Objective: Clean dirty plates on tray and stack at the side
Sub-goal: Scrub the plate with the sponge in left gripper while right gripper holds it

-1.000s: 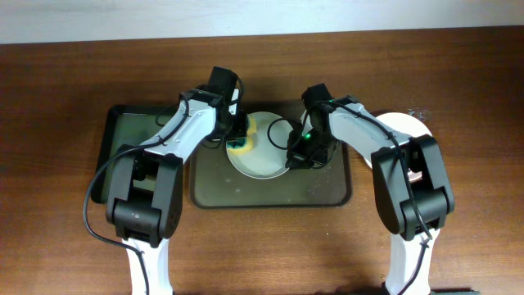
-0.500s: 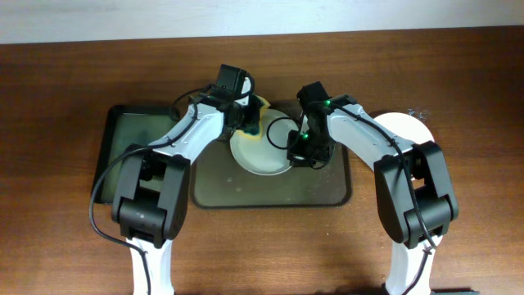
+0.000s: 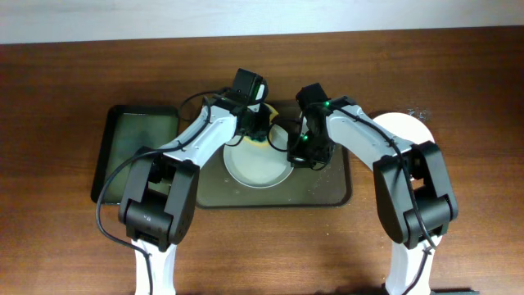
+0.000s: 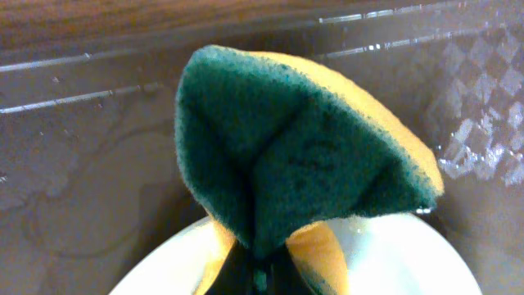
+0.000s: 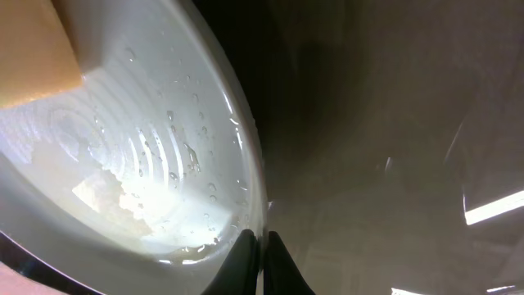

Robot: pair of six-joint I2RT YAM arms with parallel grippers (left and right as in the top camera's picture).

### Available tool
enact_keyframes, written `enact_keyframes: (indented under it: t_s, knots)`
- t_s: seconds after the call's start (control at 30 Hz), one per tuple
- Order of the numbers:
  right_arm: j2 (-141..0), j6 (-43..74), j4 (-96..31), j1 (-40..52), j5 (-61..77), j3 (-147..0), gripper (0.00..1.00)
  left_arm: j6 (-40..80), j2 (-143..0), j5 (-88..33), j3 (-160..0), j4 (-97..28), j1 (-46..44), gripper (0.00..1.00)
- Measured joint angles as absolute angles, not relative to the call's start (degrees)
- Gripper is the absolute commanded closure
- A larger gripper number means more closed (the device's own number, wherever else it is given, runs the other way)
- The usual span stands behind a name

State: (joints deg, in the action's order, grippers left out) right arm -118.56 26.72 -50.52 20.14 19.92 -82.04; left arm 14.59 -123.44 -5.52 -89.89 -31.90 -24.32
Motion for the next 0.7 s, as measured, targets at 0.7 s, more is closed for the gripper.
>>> enact_keyframes:
  t_s: [0.7]
  knots:
    - [-118.56, 26.3, -51.16, 20.51, 19.7, -81.38, 0.96, 10.96, -123.37, -11.05, -90.7, -36.69, -24.29, 1.0]
